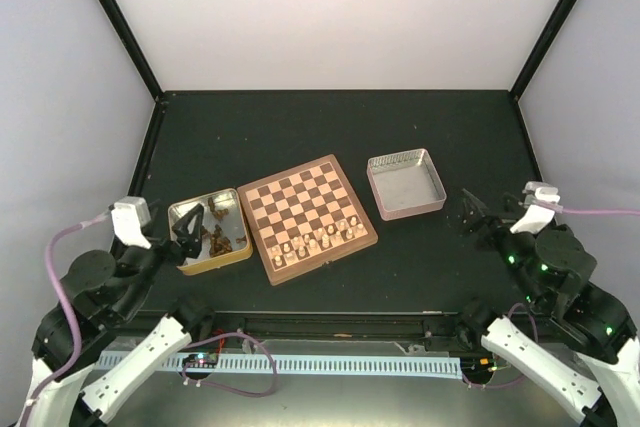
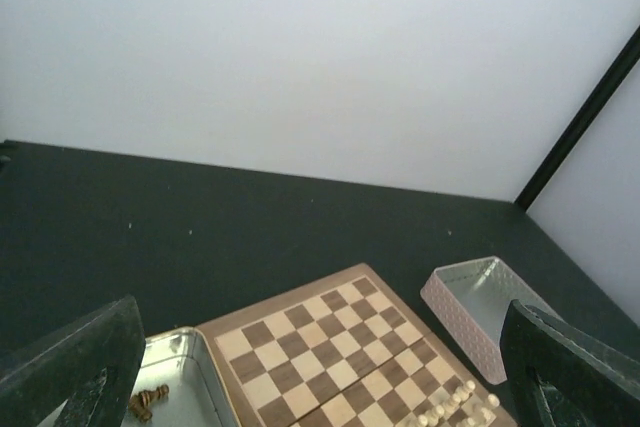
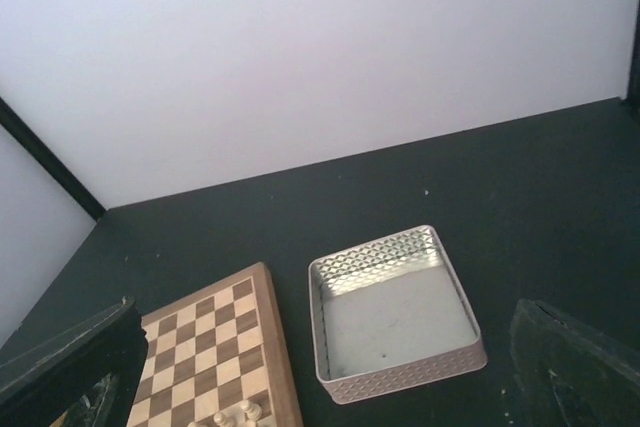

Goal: Set up the chess pieces on the board
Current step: Reset both arms

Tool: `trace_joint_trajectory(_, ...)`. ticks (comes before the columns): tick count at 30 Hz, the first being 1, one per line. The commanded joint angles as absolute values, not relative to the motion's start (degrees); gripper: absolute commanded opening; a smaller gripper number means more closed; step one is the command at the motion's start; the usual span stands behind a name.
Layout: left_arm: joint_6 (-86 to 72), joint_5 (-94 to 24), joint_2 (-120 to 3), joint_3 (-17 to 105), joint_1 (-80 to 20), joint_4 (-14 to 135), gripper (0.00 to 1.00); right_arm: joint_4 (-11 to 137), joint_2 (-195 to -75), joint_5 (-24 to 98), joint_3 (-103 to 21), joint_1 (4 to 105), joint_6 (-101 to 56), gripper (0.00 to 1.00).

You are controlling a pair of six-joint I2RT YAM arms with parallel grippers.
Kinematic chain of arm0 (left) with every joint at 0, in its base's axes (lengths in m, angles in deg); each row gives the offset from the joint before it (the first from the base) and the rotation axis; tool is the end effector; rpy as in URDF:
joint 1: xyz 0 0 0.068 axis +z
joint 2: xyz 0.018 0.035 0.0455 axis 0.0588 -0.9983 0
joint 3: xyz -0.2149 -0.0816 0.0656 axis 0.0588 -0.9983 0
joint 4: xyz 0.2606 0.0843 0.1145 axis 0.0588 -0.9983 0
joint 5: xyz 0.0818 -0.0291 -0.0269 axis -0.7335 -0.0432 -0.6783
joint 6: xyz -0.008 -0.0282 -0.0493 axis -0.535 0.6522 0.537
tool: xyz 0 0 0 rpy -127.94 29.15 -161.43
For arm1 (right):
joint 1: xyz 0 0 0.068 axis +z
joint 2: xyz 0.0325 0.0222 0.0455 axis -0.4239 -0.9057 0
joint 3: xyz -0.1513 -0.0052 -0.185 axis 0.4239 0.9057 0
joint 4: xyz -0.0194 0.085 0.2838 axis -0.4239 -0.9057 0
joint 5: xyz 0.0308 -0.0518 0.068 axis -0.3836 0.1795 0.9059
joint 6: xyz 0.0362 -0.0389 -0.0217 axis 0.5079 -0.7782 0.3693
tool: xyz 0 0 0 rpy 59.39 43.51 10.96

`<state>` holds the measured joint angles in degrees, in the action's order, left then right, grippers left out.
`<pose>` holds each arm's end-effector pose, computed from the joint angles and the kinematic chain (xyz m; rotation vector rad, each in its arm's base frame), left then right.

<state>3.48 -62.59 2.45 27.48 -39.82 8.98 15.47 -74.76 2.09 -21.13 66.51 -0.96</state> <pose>0.0739 -0.0376 0.3848 -0.0333 1.7299 -0.4609 0.0949 0.0588 0.3814 0.1359 1.7908 0.4505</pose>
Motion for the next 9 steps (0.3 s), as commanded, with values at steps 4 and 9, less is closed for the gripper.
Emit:
trace_joint_trajectory(4,0.9,-64.2,4.1,31.5,-39.7,4.7,0.99,10.3,-72.9,-1.8,-23.9,66.5,-1.5,1.00)
trace_joint_trajectory(9,0.5,-63.9,4.1,32.0,-39.7,3.9,0.99,10.4,-72.8,-1.1,-23.0,66.5,-1.1,1.00)
